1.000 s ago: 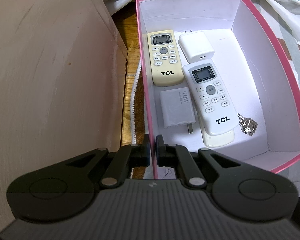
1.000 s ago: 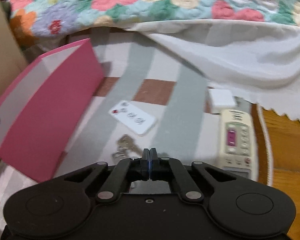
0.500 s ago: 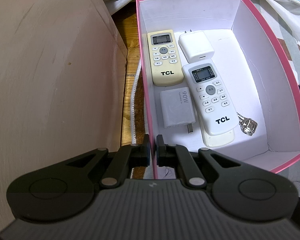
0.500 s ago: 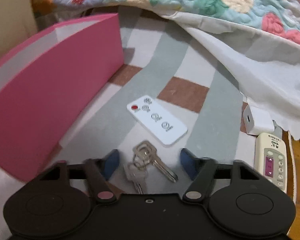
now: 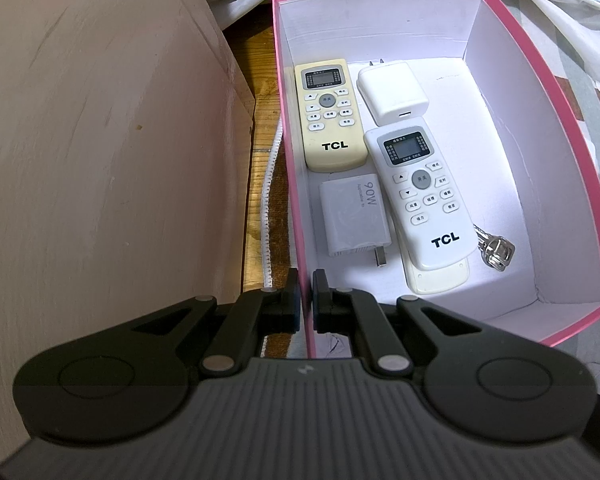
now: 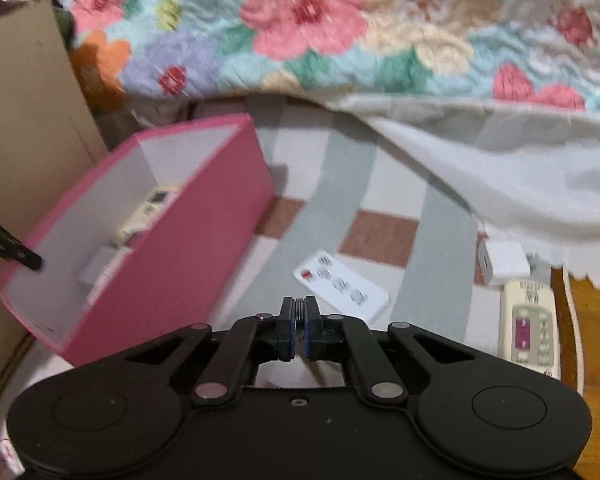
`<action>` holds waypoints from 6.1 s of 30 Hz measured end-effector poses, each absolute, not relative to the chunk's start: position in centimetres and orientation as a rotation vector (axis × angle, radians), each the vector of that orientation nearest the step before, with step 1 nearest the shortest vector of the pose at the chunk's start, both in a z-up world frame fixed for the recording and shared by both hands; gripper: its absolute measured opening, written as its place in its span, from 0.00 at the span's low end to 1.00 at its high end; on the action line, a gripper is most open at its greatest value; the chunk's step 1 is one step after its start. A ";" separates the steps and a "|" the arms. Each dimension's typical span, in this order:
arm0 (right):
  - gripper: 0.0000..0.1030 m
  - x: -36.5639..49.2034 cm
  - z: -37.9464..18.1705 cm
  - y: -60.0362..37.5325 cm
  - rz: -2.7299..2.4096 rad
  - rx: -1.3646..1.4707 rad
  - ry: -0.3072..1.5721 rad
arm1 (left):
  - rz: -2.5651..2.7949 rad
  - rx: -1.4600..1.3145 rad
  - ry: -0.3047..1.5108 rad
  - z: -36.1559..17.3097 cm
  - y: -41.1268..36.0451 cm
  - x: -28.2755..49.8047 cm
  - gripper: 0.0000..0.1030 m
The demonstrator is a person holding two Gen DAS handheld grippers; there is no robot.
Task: Organize rigid objects
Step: 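Carry the second keys into the box and release them, then move the right tool to the mat and grasp the beige remote, then carry the beige remote into the box and release it, then move the right tool to the rug and grasp the small white fan remote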
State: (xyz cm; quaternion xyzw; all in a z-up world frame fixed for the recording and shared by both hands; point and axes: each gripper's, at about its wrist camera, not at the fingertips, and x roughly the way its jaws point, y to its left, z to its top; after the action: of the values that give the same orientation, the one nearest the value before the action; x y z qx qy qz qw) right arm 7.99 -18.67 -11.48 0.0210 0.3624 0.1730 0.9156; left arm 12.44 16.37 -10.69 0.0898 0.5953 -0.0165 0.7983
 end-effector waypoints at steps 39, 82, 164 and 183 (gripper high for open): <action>0.21 14.5 -5.1 -6.3 0.549 0.060 0.811 | -0.034 0.178 1.329 -9.3 16.5 12.4 0.03; 0.67 9.2 -12.6 -29.4 0.122 0.048 1.047 | -0.043 0.212 1.345 -10.0 16.4 12.2 0.05; 0.57 13.8 -1.4 -11.6 0.540 0.054 0.757 | -0.049 0.190 1.361 -10.2 16.6 12.4 0.05; 0.75 18.0 -15.4 -16.9 0.487 -0.372 0.916 | -0.048 0.218 1.356 -10.1 16.2 12.1 0.05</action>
State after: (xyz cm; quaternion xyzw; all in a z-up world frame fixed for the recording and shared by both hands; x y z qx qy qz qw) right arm 17.98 -16.91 -15.43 -0.1766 0.4353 0.2315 0.8519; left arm 12.11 16.25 -10.13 0.1006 0.6259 -0.0222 0.7731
